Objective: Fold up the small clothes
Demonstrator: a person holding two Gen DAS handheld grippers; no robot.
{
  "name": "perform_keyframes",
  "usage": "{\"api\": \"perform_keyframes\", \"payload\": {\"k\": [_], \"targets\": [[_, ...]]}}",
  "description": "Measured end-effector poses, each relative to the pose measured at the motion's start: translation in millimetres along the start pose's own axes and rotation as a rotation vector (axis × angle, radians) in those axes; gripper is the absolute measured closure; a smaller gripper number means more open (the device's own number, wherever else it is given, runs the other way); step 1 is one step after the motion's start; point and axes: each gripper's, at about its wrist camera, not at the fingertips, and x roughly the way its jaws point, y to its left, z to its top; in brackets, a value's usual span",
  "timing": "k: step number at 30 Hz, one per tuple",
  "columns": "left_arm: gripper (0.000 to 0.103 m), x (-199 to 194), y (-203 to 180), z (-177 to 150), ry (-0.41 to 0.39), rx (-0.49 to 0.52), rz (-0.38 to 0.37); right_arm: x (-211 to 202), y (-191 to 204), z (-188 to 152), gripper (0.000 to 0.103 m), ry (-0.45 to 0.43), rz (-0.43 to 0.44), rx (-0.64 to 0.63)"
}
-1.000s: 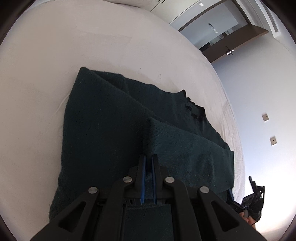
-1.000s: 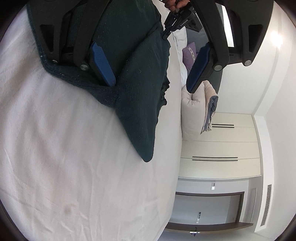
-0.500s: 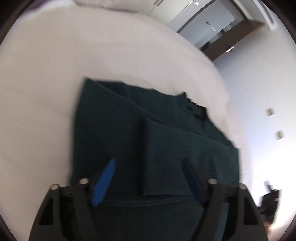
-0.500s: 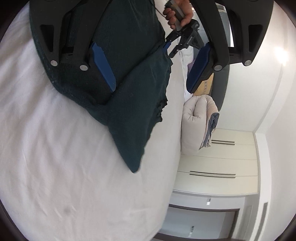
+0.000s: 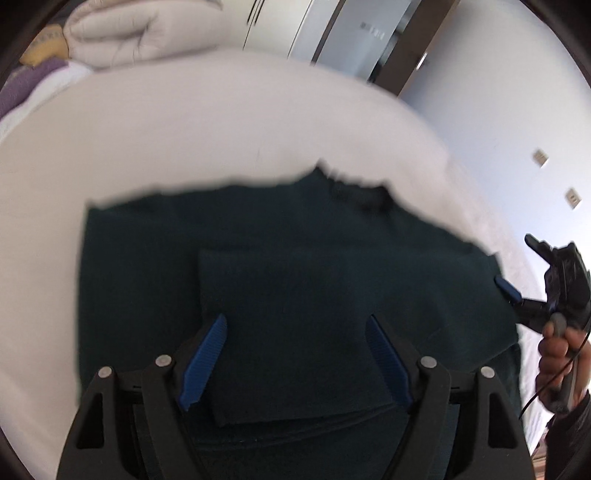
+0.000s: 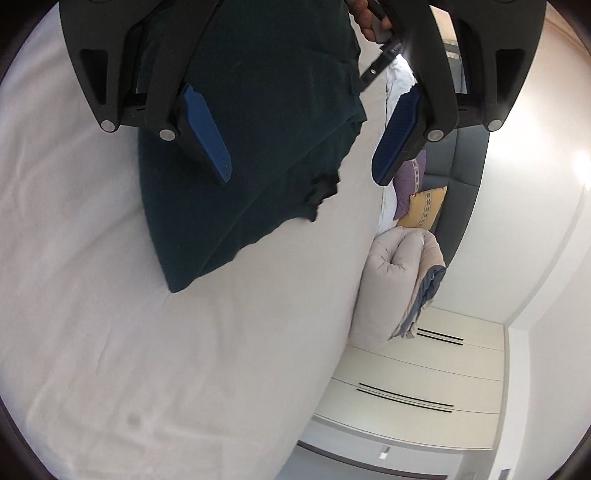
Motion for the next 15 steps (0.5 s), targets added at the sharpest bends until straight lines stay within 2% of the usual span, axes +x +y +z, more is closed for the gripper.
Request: {"api": "perform_keyframes", "payload": {"k": [1, 3, 5, 11, 15], "targets": [[0.024, -0.1, -2.1, -3.2, -0.021, 0.031, 0.014, 5.7, -7.8, 0.1, 0.025, 0.025, -0.016, 0.01], [0.024, 1.2, -11.4, -8.8, -0.031, 0.111, 0.063, 0.6, -7.1, -6.9, 0.025, 0.022, 0.006, -0.052], [0.022, 1.4, -14.9, -10.7, -0.037, 0.14, 0.085, -5.7, -6.9, -18.4, 0.025, 0.036, -0.007, -0.084], [0.022, -6.0, -11.4, -15.3, -0.045, 0.096, 0.049, -37.7, -10.8, -54.2, 0.025, 0.037, -0.038, -0.129], [0.022, -42.9, 4.7, -29.9, -0.07, 0.005, -0.024, -64.0, -7.9, -73.9, 0.024, -0.003, -0.076, -0.139]]}}
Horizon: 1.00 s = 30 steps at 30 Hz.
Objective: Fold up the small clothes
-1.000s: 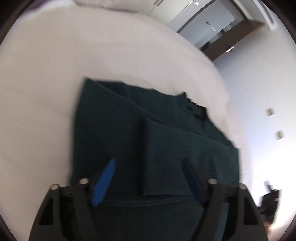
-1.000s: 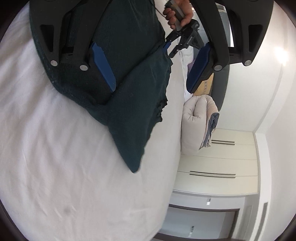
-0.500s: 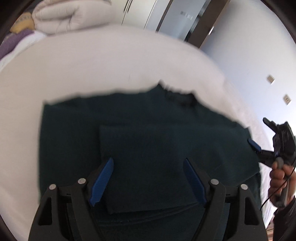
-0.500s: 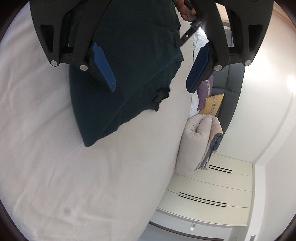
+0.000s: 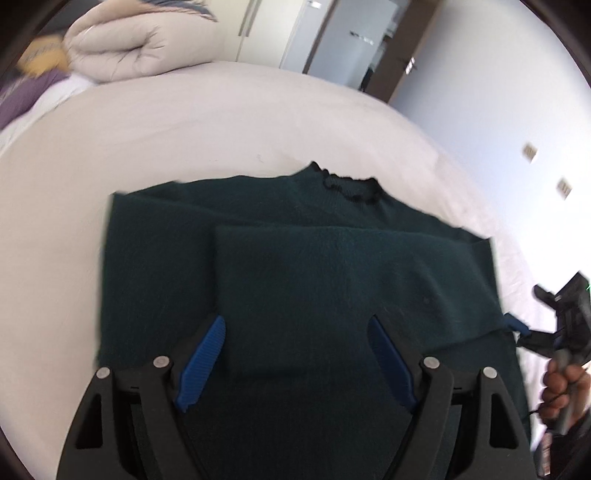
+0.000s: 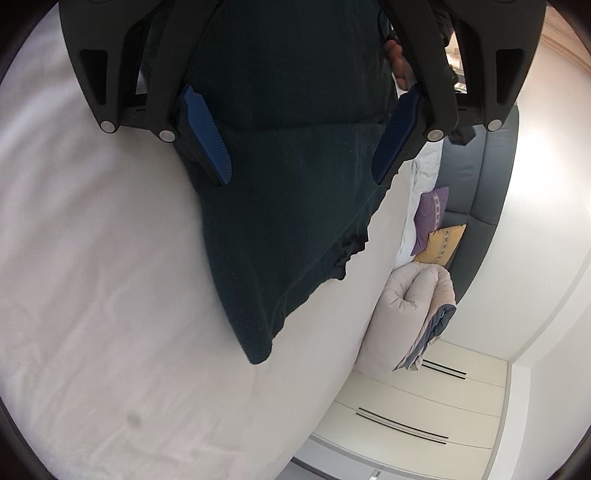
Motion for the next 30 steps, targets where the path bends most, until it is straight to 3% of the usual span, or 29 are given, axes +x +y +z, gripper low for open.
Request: {"api": "perform_keyframes", "payload": {"k": [4, 6, 8, 12, 14, 19, 21, 22, 28, 30], "targets": [[0.015, -54.6, 29.5, -29.6, -0.074, -0.102, 0.022, -32.2, 12.0, -19.1, 0.024, -0.087, 0.083, -0.057], [0.014, -76.5, 41.0, -47.0, -0.092, -0.141, 0.035, -27.1, 6.6, -26.3, 0.019, -0.047, 0.031, -0.059], [0.012, -94.2, 49.9, -69.0, -0.082, -0.168, 0.051, -9.9, -8.3, -32.2, 0.019, 0.044, -0.062, -0.046], [0.012, -121.5, 55.5, -108.5, -0.053, -0.172, 0.066, -40.0, 4.2, -47.3, 0.022, -0.03, -0.044, -0.034], [0.012, -130.8, 58.0, -125.3, -0.033, -0.176, 0.062, -69.2, 22.0, -60.7, 0.022, -0.099, 0.0, -0.077], [0.012, -148.7, 62.9, -162.0, 0.015, -0.213, 0.026, -150.3, 88.3, -120.8, 0.02, -0.36, -0.034, -0.384], [0.012, -153.4, 64.2, -177.7, 0.035, -0.241, 0.012, -173.8, 101.6, -145.6, 0.0, -0.438, -0.057, -0.477], [0.012, -155.0, 64.3, -183.1, 0.04, -0.248, 0.01, -181.9, 103.4, -157.0, 0.0, -0.449, -0.071, -0.503], [0.014, -161.1, 62.0, -214.0, 0.08, -0.247, 0.002, -191.9, 84.8, -182.3, 0.001, -0.255, -0.133, -0.451], [0.015, -161.7, 58.8, -221.5, 0.091, -0.24, 0.005, -192.8, 71.4, -189.3, 0.013, -0.214, -0.144, -0.41]]}}
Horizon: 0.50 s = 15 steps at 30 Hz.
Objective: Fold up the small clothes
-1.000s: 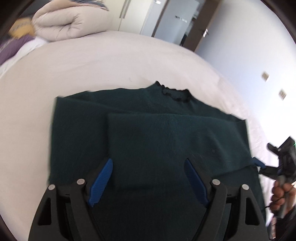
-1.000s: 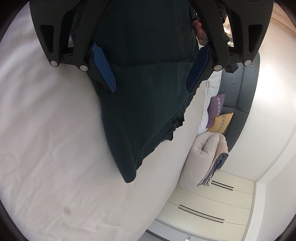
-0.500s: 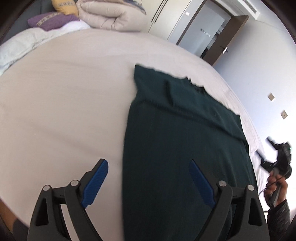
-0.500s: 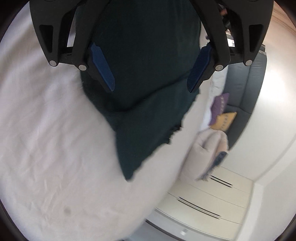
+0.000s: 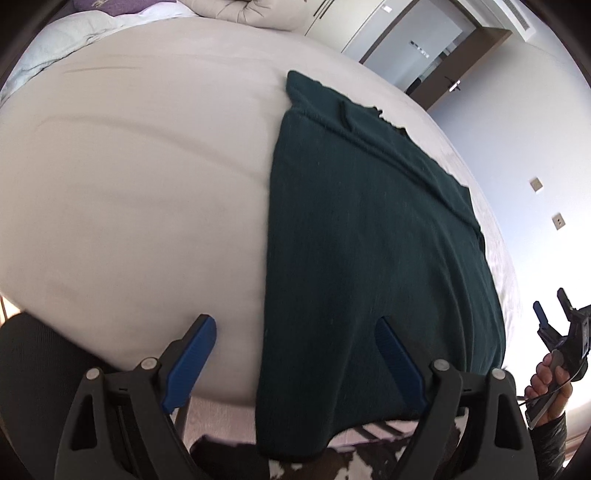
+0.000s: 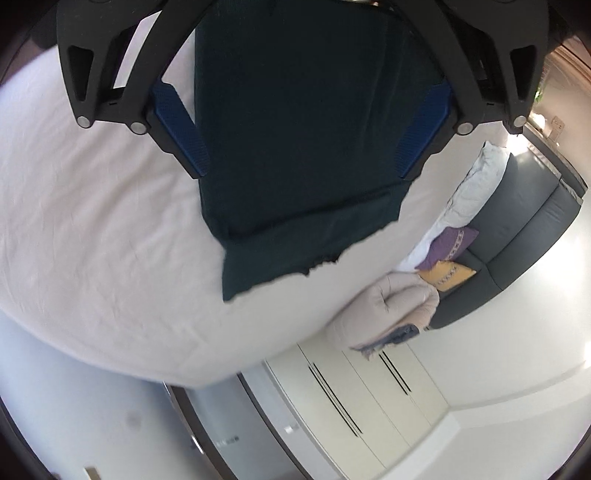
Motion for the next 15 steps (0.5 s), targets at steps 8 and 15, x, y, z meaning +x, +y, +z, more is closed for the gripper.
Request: {"api": "perform_keyframes", "payload": {"k": [8, 15], "targets": [[0.027, 6.0, -11.0, -15.0, 0.077, 0.079, -0.021, 9.8, -31.8, -33.5, 0.021, 0.124, 0.01, 0.097], [0.056, 6.0, 1.4, -14.7, 0.112, 0.045, -0.043, 26.7, -32.8, -36.4, 0.021, 0.204, 0.018, 0.083]]}}
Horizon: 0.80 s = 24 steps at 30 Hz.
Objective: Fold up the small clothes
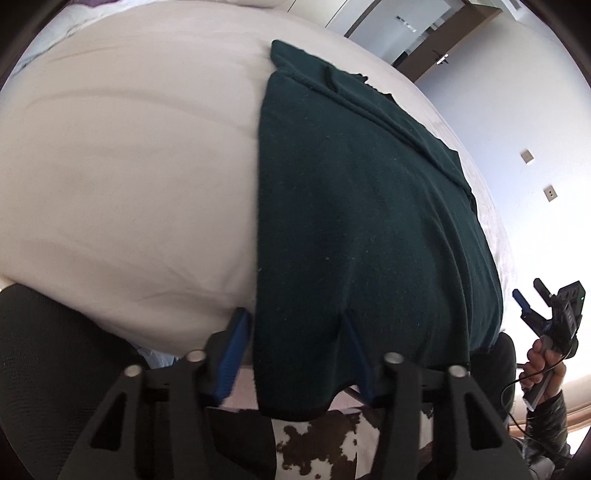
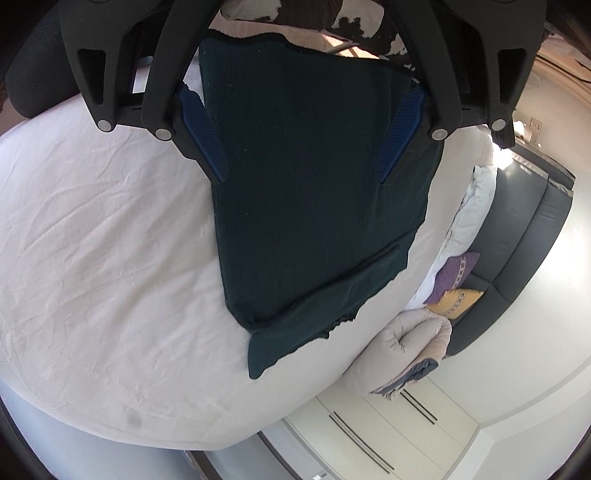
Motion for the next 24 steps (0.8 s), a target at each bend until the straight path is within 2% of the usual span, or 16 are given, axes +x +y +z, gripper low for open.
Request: {"api": "perform_keyframes", "payload": {"k": [5, 9, 14, 17, 24], "targets": [[0.057, 2.7, 7.2, -2.0, 0.058, -0.028, -0.042, 0.8, -2.4, -0.4, 0.021, 0.036, -0.005, -0.006], [0.057, 5.2, 8.0, -4.3, 0.076, -0.043, -0.058, 0.6, -6.3, -2.0, 0.021, 0.086, -0.046, -0.009], [0.089, 10.2, 14.7, -5.8, 0.11, -0.063, -0.085, -3.2, -18.7, -3.4, 0.021, 0.173, -0.099, 0.016], [0.093, 9.9, 13.7, -6.6, 0.111, -0.062, -0.09, -2.9, -28.6, -7.8, 0.021, 0.239, -0.121, 0.046], [0.094, 6.2, 11.9, -6.7, 0.113, -0.043, -0.094, 20.2, -53.1, -19.8, 0.021, 0.351, -0.159, 0.107]]}}
